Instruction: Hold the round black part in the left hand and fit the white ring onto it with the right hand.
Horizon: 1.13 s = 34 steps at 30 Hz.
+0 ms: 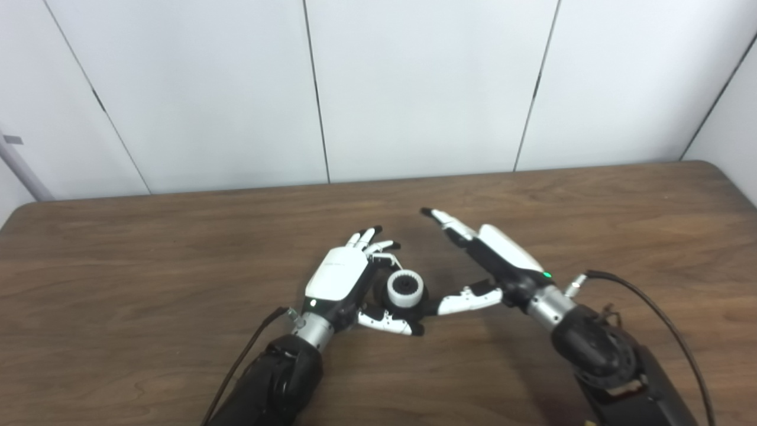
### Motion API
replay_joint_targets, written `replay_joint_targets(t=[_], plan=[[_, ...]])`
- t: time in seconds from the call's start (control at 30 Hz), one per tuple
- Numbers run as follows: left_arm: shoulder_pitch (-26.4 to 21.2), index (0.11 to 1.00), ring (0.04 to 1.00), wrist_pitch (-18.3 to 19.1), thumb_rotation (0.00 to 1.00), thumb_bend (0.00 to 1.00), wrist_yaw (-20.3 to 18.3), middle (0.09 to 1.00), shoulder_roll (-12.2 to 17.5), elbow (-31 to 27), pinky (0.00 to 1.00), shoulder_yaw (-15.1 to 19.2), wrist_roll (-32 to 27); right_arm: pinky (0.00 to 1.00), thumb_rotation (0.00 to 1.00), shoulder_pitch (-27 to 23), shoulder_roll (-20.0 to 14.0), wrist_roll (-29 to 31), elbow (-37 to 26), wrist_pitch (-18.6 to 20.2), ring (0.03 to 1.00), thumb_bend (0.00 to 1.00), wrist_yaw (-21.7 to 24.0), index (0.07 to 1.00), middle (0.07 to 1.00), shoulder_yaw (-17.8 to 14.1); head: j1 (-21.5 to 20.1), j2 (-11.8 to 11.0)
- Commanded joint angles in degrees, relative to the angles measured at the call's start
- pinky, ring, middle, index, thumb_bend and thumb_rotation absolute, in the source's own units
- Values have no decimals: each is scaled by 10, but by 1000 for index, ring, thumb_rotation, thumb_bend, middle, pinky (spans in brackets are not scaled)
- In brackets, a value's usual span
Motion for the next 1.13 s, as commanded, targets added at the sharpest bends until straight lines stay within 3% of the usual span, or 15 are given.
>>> replay_joint_targets(t=[0.0, 0.1, 0.17, 0.4, 0.57, 0.67, 0.7, 0.73, 0.8, 1.0, 1.1], plan=[[33, 478, 1000, 2, 49, 522, 11, 864, 5, 57, 1000, -7, 3, 991, 627, 19, -16, 26, -28, -15, 1000, 1000, -24, 1000, 1000, -30, 1, -4], [26, 478, 995, -4, 49, 522, 30, 860, 6, 79, 1000, -10, 8, 966, 663, 72, -20, 49, -39, -39, 1000, 986, -45, 1000, 1000, -59, 1, -10], [20, 478, 994, -9, 49, 522, 45, 859, 6, 98, 1000, -12, 12, 993, 648, 111, -16, 76, -46, -50, 1000, 894, -56, 1000, 1000, -78, 0, -16], [6, 479, 988, -25, 49, 522, 76, 858, 7, 148, 1000, -13, 15, 951, 666, 222, 11, 147, -68, -58, 1000, 693, -82, 1000, 1000, -118, 1, -31], [1, 480, 995, -32, 49, 522, 69, 870, 10, 164, 1000, -10, 3, 932, 664, 245, 28, 144, -74, -52, 1000, 635, -102, 1000, 1000, -121, -3, -41], [3, 490, 1000, -19, 59, 522, 37, 939, 15, 151, 1000, -12, -2, 954, 633, 241, 30, 143, -64, -64, 1000, 607, -109, 1000, 1000, -119, -3, -44], [4, 571, 1000, -8, 86, 738, 23, 964, 16, 142, 1000, -12, -3, 956, 634, 240, 30, 143, -61, -65, 1000, 618, -110, 1000, 1000, -118, -3, -45], [6, 627, 1000, 3, 114, 855, 9, 982, 17, 132, 1000, -11, -4, 957, 635, 238, 30, 142, -60, -66, 1000, 629, -109, 1000, 1000, -116, -3, -45], [9, 743, 1000, 23, 184, 971, -14, 997, 20, 112, 1000, -10, -9, 960, 640, 236, 30, 145, -57, -64, 1000, 670, -107, 1000, 1000, -115, -3, -46], [22, 956, 1000, 65, 263, 1000, -81, 1000, 31, 43, 1000, -2, -36, 972, 664, 234, 25, 147, -57, -54, 1000, 754, -101, 1000, 1000, -109, -3, -47], [33, 996, 1000, 89, 279, 1000, -115, 1000, 35, -7, 1000, 7, -56, 976, 660, 234, 24, 150, -61, -45, 1000, 781, -99, 1000, 1000, -108, -2, -46]])
